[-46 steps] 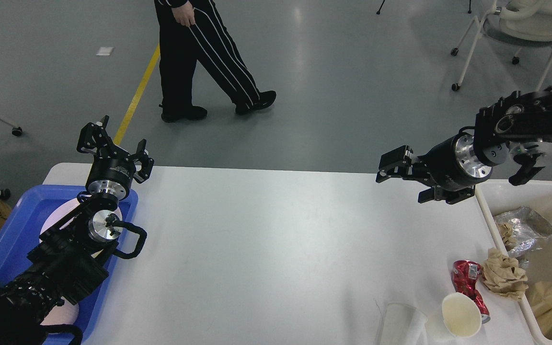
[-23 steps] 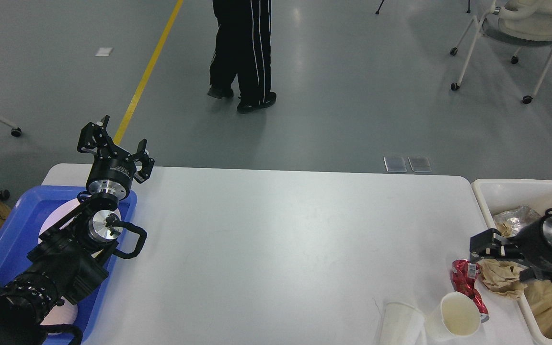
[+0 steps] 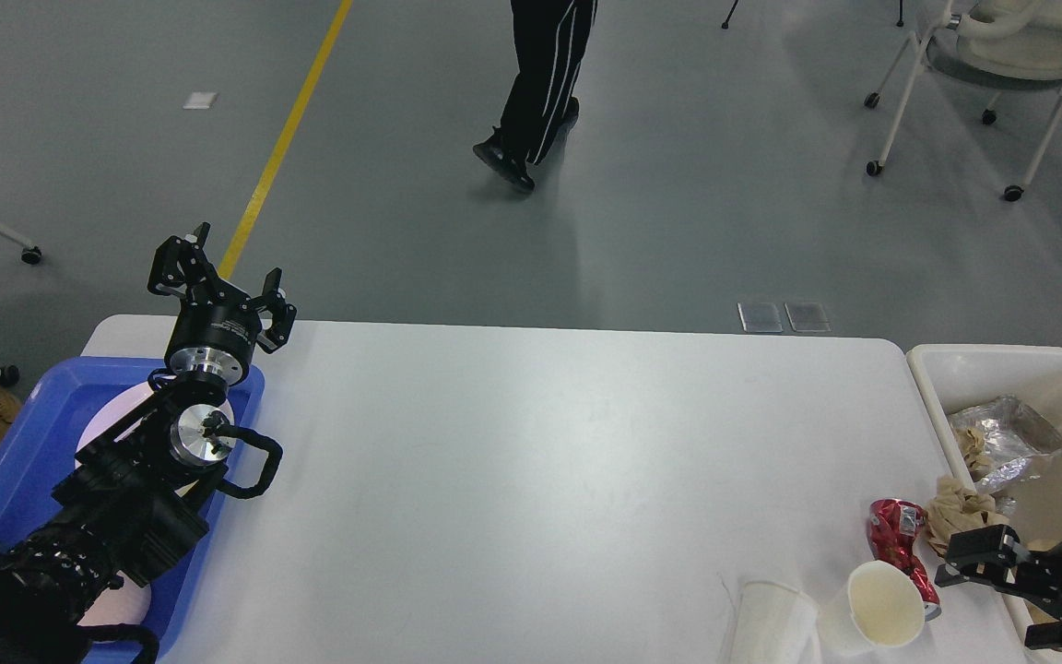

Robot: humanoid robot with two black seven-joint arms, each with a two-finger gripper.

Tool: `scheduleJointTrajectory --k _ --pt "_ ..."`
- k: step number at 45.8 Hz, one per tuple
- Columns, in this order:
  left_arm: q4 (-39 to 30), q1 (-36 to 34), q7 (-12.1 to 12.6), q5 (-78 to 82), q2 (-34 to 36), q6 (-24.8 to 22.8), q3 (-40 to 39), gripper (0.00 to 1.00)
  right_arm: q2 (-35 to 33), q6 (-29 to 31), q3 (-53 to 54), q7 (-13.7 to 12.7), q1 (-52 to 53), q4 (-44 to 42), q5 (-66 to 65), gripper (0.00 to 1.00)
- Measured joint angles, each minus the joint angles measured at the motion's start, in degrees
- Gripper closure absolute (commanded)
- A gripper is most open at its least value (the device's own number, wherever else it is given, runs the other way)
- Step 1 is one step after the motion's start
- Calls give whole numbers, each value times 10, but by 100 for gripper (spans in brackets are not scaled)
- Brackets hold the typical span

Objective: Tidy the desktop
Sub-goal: 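Lower the right gripper toward the white paper cup near the table edge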

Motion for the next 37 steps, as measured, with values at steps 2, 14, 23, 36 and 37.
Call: scheduleJointTrajectory --k 2,14,23,36,37 --pt "0 0 0 0 0 0 0 3 2 -15 16 2 -24 -4 0 0" --pt "0 0 0 0 0 0 0 3 23 -65 108 13 -144 -35 7 0" --pt "0 0 0 0 0 0 0 3 36 -90 132 27 -185 -45 7 0" --pt "0 0 0 0 0 0 0 3 40 -106 150 35 -189 -46 8 0" --pt "0 0 0 0 0 0 0 3 39 -106 150 35 -189 -46 8 0"
